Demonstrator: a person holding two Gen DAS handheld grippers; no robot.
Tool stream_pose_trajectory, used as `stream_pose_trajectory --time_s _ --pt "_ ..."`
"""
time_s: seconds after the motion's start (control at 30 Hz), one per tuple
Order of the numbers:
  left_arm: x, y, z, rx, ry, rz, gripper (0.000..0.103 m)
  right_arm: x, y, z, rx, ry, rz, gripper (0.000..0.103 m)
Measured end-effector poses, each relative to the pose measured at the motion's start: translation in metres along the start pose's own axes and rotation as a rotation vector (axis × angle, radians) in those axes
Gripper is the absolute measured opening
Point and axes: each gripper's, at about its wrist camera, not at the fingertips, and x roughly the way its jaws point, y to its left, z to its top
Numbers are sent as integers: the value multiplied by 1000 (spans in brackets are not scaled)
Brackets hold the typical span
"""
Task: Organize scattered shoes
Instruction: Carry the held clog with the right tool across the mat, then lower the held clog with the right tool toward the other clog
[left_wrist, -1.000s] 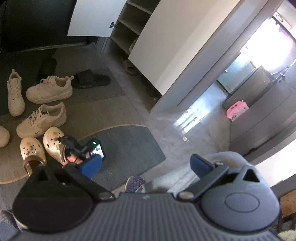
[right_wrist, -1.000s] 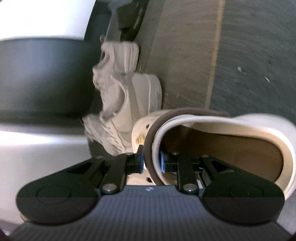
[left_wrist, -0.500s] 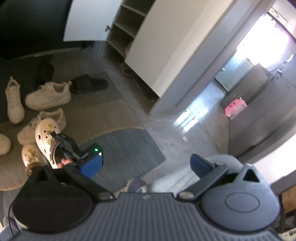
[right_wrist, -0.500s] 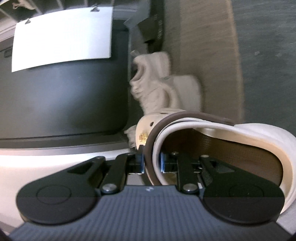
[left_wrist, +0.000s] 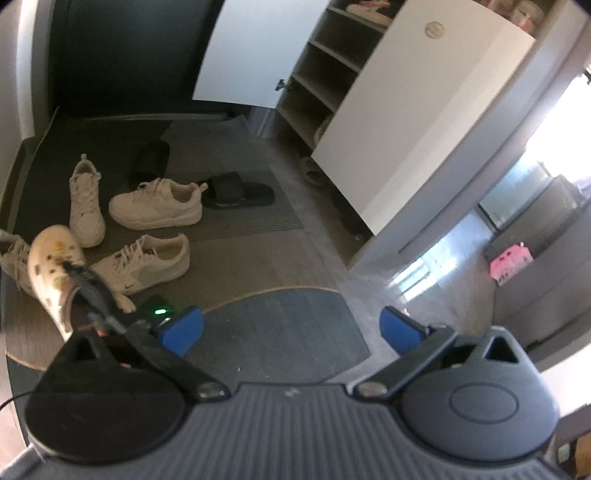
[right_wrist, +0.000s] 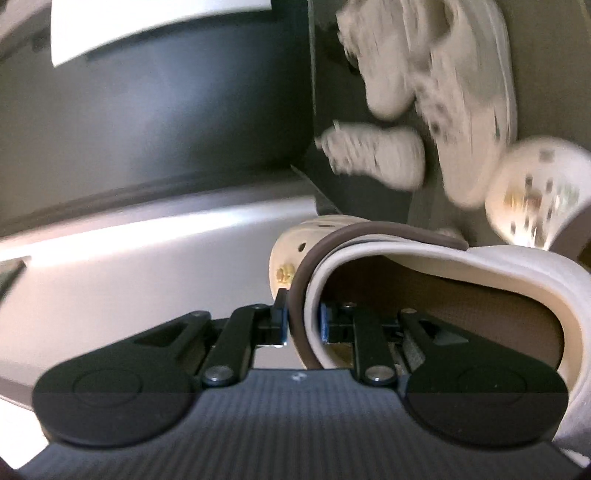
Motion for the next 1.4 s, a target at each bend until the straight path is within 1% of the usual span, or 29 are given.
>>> stream_pose_trajectory --time_s 0.07,0.1,0.17,0.23,0.3,0.37,0.4,0.47,0.5,0.53,0.57,0.6,0.63,0.67,0.7,0.77,0.8,0.87,0.97,1.03,1.13,1.17,1.2,1.23,1.3,1.4 --pt "-4 1 7 7 -18 19 103 16 -10 -13 17 24 -31 19" --pt "-6 0 11 10 -27 32 103 25 -20 -21 46 34 -53 19" --pt "-10 1 15 -3 -52 48 103 41 -36 -34 78 46 -98 19" --pt "-14 2 17 -13 -75 62 103 57 -51 -50 77 62 -152 19" --pt "-20 5 17 -25 -103 100 103 69 -63 -62 71 88 -201 19" --pt "-22 11 19 -47 -105 121 103 79 -73 -69 45 114 -240 19" --pt "-23 15 21 -63 -110 121 103 89 -82 -73 4 147 -282 19" --pt "-27 23 27 -99 -123 109 103 106 -99 -74 -38 221 -322 21" --pt "-28 25 29 -108 -129 108 103 114 -108 -75 -59 258 -341 24" --pt "-29 27 32 -114 -136 108 103 111 -111 -78 -65 271 -342 25" --pt "-31 30 34 -122 -145 107 103 116 -113 -81 -106 315 -332 25" --pt "-32 31 36 -130 -150 101 103 117 -107 -82 -167 344 -328 29" --pt "-32 32 36 -135 -152 92 103 118 -101 -83 -228 372 -323 37" --pt "-31 32 37 -139 -147 70 103 118 -95 -82 -263 398 -316 42" --pt "-30 31 38 -139 -141 54 103 118 -89 -81 -298 423 -308 51" --pt "-30 28 35 -135 -137 42 103 119 -81 -79 -359 462 -301 55" --pt "-30 27 34 -133 -135 36 103 117 -73 -78 -438 498 -299 55" --pt "-30 22 29 -129 -129 18 103 111 -63 -78 -542 530 -282 55" --pt "-27 13 23 -109 -111 -2 103 92 -48 -76 -688 532 -239 55" --pt "-23 9 20 -105 -103 -4 103 85 -41 -75 -809 513 -279 55" --pt "-18 5 15 -105 -92 -4 103 88 -40 -86 -1055 533 -412 54" --pt "-17 5 14 -112 -92 -4 103 90 -41 -89 -1099 545 -432 53" --pt "-17 5 12 -121 -92 -7 103 93 -45 -96 -1194 566 -475 51" --pt "-17 5 10 -130 -92 -9 103 95 -48 -100 -1232 570 -499 51" --pt "-16 5 9 -127 -91 -14 103 97 -55 -103 -1233 575 -520 49" --pt "-14 11 12 -132 -91 12 103 103 -68 -107 -1244 582 -551 44"
